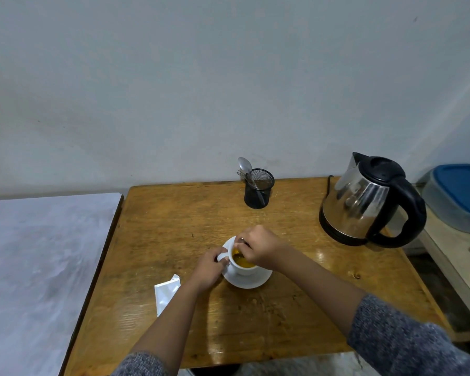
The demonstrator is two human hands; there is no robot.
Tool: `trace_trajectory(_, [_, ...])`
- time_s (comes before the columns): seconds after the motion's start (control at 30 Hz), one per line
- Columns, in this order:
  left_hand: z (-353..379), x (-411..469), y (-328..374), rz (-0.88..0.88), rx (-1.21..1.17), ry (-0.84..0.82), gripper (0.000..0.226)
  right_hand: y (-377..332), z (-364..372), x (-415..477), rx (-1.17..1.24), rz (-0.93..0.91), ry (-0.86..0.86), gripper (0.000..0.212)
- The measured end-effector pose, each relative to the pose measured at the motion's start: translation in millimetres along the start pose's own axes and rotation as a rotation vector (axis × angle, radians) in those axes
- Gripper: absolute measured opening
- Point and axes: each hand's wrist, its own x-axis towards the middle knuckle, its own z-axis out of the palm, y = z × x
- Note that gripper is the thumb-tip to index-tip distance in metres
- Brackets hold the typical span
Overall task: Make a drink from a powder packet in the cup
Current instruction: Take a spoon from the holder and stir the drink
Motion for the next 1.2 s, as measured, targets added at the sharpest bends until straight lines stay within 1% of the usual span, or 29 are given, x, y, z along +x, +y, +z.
trace_trajectory(0.2, [0,1,-1,-0.007,-0.009,-0.003,0.019,4,-4,9,0.052,0.115,0.083,0.03])
trace_trajectory(0.37, [1,3,-3,-0.007,-0.033,-0.001,0.019,17,-12,0,0.01,0.15,0.069,0.028])
trace_trajectory(0.53, [1,5,-5,-0.002,-0.029,0.0,0.018,14,-18,-7,-0.042,0.063,-0.053,0.03])
trace_trajectory(0.67, [1,6,-8,-0.002,-0.028,-0.001,0.018,5,-9,-5,-0.049,-0.013,-0.081,0.03])
trace_trajectory(0.8, [0,7,-8,-0.004,-0.021,-0.002,0.02,-1,-7,2,-0.006,-0.017,-0.031,0.03])
trace_trajectory(1.07, [1,8,-10,-0.009,0.007,0.007,0.023,17,-18,1,0.063,0.135,0.084,0.028])
trace_trajectory(1.2, [1,8,-9,-0.011,0.001,0.002,0.024,22,-16,-10,0.086,0.103,0.054,0.026])
